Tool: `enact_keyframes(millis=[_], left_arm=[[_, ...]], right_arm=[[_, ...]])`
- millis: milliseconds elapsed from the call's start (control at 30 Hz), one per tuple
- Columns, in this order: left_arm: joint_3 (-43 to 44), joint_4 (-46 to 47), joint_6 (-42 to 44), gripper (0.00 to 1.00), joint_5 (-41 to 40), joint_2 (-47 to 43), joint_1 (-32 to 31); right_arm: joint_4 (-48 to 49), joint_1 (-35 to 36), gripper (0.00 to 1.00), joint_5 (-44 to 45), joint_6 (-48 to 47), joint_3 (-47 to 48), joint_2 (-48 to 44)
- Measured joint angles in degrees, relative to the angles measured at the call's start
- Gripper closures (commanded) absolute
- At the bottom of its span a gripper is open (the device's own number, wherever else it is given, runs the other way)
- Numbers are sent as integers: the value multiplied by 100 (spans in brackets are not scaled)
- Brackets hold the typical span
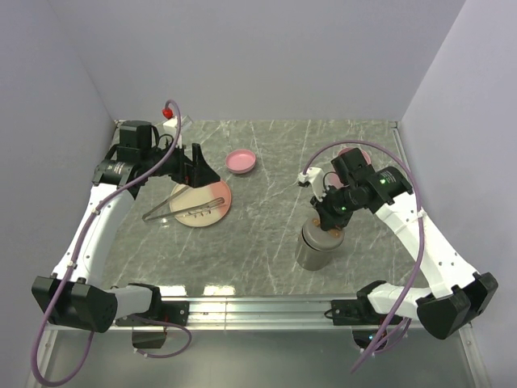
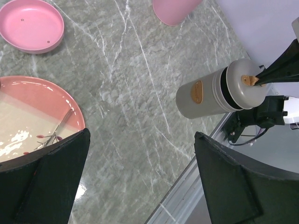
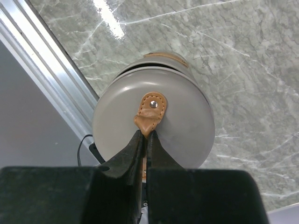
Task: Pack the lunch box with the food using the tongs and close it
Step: Close the box lid on the packing box.
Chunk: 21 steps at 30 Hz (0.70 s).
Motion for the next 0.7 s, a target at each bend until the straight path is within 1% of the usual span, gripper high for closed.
enact_keyframes(millis=[700], left_arm=[[-44,35,-92,1,111,2,52]], right_arm=[[175,96,100,-81,2,-214,31]])
